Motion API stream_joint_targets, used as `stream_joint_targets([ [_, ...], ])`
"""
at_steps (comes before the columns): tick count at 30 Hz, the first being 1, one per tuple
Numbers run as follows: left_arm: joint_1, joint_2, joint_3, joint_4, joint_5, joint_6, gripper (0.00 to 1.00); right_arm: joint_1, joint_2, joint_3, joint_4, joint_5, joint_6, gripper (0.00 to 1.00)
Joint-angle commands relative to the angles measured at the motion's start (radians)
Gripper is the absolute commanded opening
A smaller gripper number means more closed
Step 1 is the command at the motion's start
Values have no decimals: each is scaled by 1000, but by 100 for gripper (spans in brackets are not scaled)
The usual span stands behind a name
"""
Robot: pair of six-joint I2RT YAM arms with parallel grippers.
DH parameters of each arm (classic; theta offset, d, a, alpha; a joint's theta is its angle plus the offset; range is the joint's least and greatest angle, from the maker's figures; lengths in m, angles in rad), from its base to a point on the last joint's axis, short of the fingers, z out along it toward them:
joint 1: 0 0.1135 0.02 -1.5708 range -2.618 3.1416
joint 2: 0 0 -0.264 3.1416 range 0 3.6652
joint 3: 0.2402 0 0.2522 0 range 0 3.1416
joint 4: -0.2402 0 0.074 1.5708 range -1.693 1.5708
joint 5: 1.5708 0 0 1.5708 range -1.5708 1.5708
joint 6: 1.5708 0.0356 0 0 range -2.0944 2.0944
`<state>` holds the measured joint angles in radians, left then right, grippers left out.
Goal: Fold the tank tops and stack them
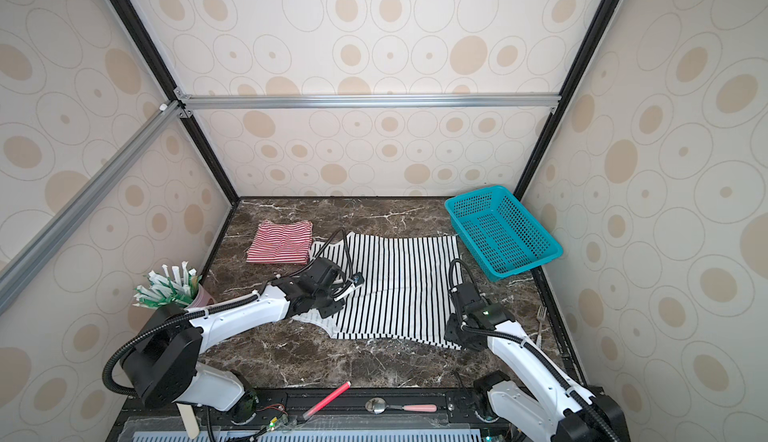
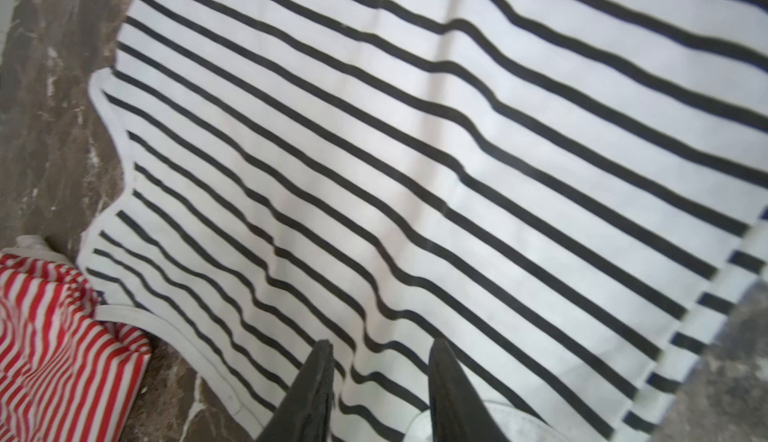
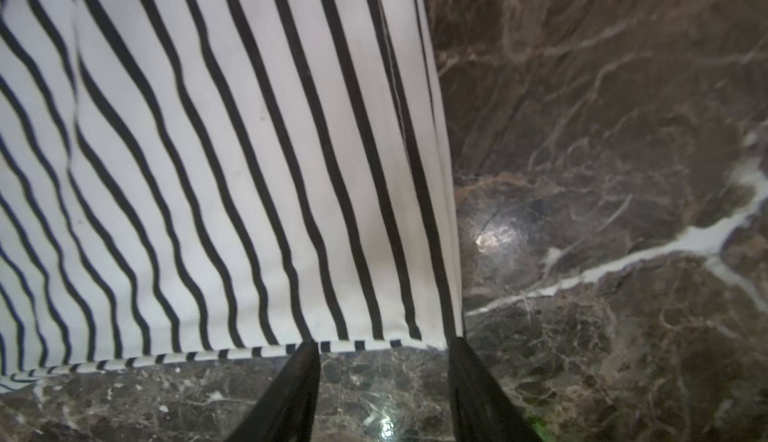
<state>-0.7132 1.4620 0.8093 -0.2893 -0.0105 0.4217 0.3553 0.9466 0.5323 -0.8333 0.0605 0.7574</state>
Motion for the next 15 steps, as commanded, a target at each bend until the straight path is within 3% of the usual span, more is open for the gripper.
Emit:
stream_joint_targets([
  [1, -14, -30, -19, -2, 15, 34, 39, 8, -26, -38, -56, 53, 111, 51],
  [7, -19, -53, -45, 8, 33, 25, 38, 8, -38, -63, -31, 60, 144, 48],
  [15, -24, -69, -61, 13, 41, 18, 37, 8, 45, -74, 40, 45, 159, 29],
])
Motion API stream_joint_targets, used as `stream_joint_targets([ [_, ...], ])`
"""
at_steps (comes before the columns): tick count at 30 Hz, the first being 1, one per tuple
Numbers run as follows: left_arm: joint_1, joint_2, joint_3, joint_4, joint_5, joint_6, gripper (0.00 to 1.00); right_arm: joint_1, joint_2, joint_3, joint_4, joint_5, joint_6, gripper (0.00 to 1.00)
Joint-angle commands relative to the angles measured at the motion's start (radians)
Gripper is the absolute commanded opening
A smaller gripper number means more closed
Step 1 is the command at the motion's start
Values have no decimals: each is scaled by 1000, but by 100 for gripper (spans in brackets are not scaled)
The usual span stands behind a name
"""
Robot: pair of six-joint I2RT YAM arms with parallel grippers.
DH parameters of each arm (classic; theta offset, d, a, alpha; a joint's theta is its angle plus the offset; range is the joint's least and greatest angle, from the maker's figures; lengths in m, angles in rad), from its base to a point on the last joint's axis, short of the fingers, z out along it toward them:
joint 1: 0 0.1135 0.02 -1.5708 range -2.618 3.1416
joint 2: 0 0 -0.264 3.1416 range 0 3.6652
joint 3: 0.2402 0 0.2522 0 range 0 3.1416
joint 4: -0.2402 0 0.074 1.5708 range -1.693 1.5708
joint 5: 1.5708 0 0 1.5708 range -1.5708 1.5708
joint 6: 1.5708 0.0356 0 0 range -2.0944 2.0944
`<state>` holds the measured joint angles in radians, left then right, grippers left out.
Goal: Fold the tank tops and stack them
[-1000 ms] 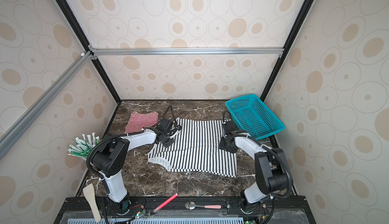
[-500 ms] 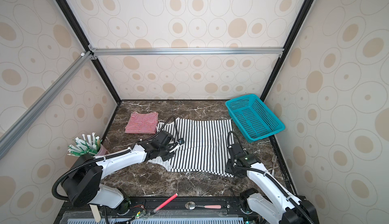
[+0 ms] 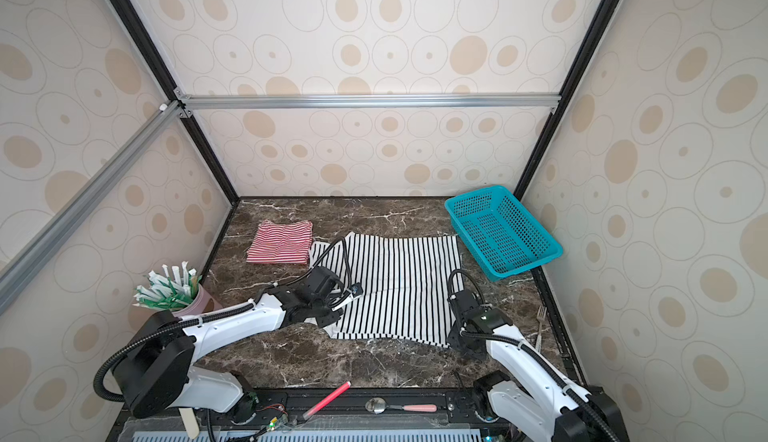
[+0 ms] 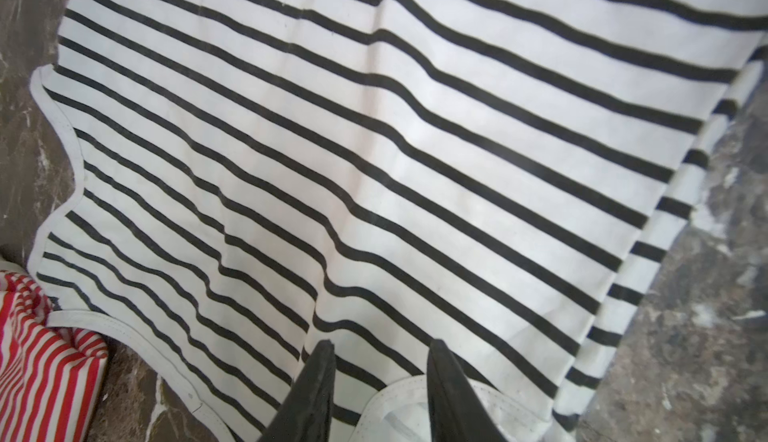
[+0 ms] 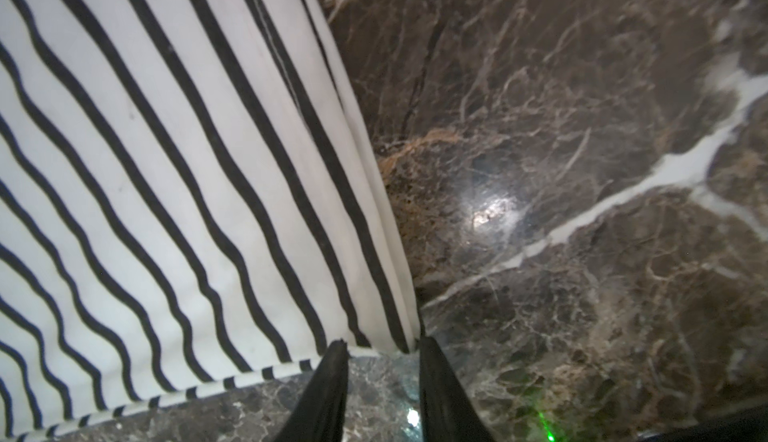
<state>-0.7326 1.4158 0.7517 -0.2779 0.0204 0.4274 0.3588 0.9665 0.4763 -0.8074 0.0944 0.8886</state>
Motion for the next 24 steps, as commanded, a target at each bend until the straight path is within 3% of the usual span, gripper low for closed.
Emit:
stream_joint_targets([
  [1, -5, -26, -5, 1, 8, 14, 37, 5, 38, -15, 13, 11, 27, 28],
  [15, -7, -60, -14, -5, 3, 20, 36, 17, 45, 42, -78, 42, 16, 30],
  [24, -7, -45, -1, 2, 10, 22, 36, 17, 131, 47, -33, 40, 6, 33],
])
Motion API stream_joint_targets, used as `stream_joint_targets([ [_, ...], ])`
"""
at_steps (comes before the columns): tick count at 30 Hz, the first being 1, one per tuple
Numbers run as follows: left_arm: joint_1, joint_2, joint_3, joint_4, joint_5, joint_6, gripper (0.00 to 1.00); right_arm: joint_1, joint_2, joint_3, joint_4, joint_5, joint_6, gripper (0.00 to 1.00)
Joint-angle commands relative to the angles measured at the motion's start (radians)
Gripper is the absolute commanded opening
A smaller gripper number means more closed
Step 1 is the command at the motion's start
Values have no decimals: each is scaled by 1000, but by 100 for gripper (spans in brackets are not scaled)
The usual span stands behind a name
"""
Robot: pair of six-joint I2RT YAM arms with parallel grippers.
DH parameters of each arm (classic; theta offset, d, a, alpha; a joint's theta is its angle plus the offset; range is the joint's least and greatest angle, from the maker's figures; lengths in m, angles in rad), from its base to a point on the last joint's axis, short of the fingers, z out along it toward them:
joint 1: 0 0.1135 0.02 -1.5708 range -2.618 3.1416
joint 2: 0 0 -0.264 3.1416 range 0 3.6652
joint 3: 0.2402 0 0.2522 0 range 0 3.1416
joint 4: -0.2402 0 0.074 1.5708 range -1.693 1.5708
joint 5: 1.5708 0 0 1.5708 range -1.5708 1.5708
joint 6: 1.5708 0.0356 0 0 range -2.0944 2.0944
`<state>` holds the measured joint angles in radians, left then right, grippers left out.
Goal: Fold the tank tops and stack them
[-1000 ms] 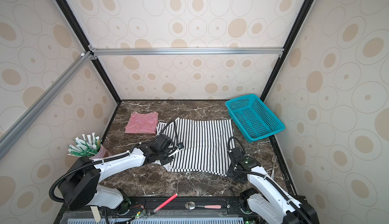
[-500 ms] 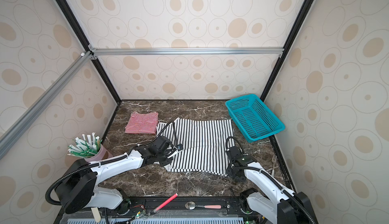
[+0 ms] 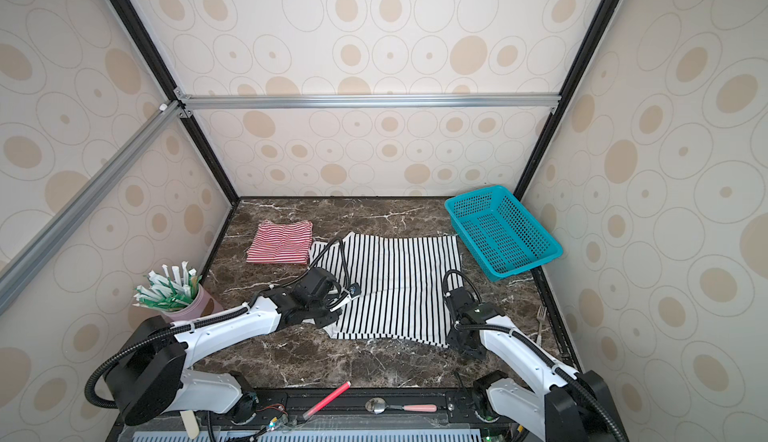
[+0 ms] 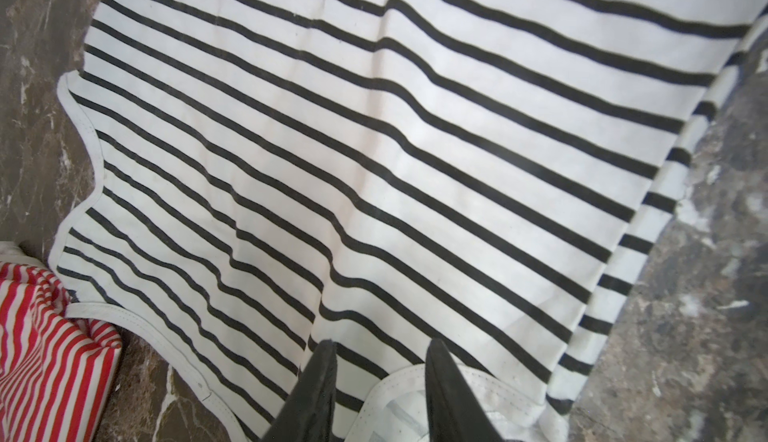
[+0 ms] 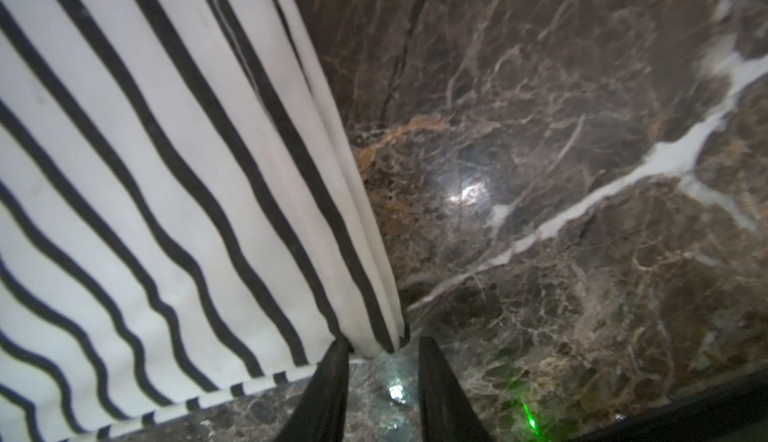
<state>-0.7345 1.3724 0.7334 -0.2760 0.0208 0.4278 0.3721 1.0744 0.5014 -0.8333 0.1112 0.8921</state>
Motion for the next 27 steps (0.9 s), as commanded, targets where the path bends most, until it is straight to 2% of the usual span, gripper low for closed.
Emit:
stream_joint_targets([
  [1, -5, -3, 17, -2, 10, 23, 36, 4, 37, 25, -5, 24, 0, 33],
  [4, -5, -7, 19, -6, 10, 26, 36, 4, 78, 19, 24, 15, -5, 34],
  [7, -6, -14, 19, -8, 7, 26, 36, 7, 105, 18, 46, 9, -4, 28],
  [17, -41, -19, 2, -65, 42, 64, 37, 7, 41, 72, -9, 55, -31, 0],
  [23, -120, -22, -15, -128, 149, 94, 38, 7, -29, 173, -94, 115, -108, 0],
  [27, -146, -18, -26, -132, 158, 96, 39, 7, -39, 208, -109, 127, -133, 0],
])
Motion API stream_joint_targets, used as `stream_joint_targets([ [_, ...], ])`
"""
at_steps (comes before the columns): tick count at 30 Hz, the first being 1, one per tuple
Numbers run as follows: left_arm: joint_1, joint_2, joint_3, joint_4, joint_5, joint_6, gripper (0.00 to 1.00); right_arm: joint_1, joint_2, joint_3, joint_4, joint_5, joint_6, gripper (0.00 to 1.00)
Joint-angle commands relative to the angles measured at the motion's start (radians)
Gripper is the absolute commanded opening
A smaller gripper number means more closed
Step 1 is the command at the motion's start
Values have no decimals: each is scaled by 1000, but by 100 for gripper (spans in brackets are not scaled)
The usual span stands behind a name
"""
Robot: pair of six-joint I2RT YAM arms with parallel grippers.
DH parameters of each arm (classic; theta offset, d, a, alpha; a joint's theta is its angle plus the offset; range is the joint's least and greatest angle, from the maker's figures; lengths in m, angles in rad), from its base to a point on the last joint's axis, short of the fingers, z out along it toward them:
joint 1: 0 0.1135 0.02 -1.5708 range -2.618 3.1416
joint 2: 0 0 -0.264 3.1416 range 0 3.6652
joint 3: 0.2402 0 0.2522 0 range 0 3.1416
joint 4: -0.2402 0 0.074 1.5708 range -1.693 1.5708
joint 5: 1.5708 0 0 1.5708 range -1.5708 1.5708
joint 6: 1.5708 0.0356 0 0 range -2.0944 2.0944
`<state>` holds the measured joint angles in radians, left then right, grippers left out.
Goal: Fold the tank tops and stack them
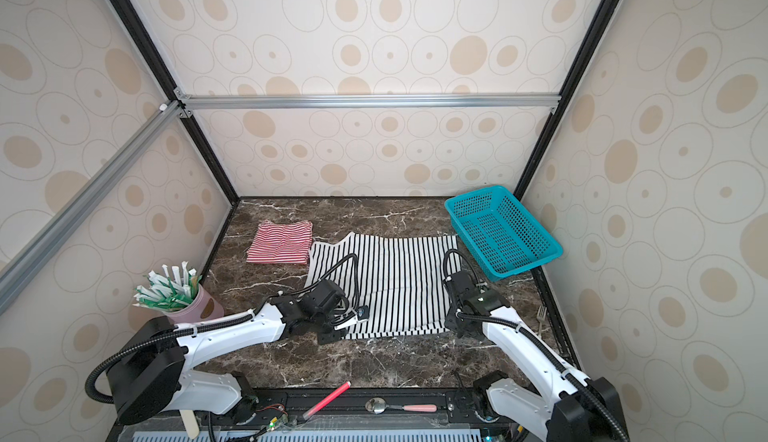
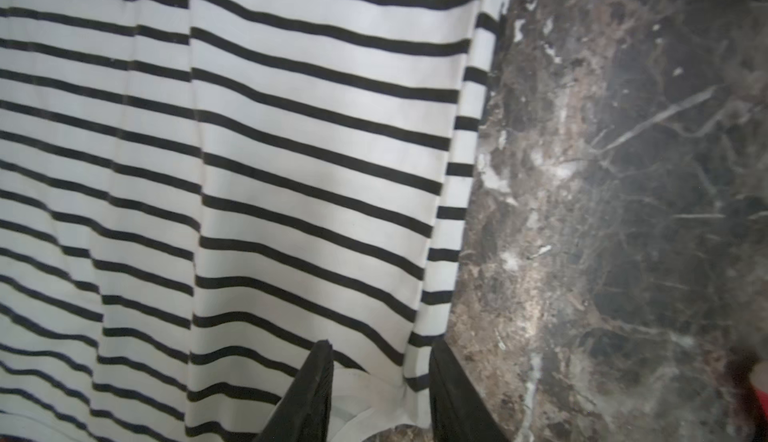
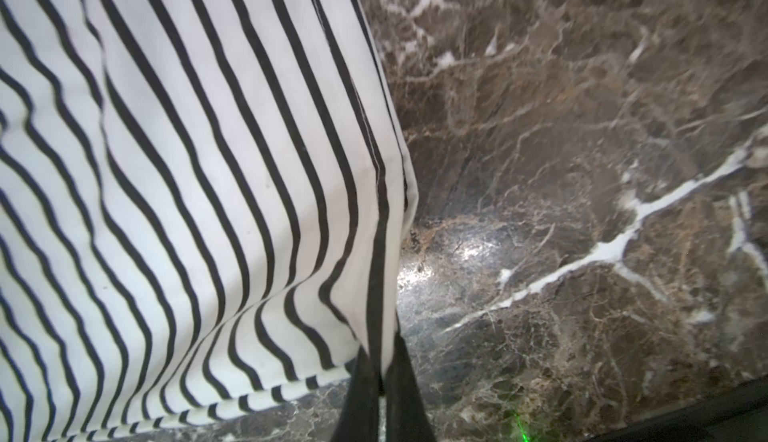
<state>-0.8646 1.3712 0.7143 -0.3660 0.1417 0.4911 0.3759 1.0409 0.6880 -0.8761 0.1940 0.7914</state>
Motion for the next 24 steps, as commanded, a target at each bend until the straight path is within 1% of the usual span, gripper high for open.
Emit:
stream_joint_targets([
  [1, -17, -9, -9, -42, 27, 33, 39, 3, -3, 29, -70, 45, -36, 0],
  [5, -17, 4, -31, -10, -38, 42, 40, 3, 2, 47, -70, 58, -44, 0],
  [11, -18, 15, -53, 5, -43, 63, 41, 1, 2, 43, -45, 61, -53, 0],
  [15, -17, 25, -62, 57, -65, 50, 40, 1, 4, 44, -39, 52, -56, 0],
  [21, -19, 24, -61, 73, -28, 39, 39, 0, -11, 30, -41, 53, -62, 0],
  [24, -17, 56, -59, 53, -20, 49, 36, 0, -18, 33, -45, 52, -61, 0],
])
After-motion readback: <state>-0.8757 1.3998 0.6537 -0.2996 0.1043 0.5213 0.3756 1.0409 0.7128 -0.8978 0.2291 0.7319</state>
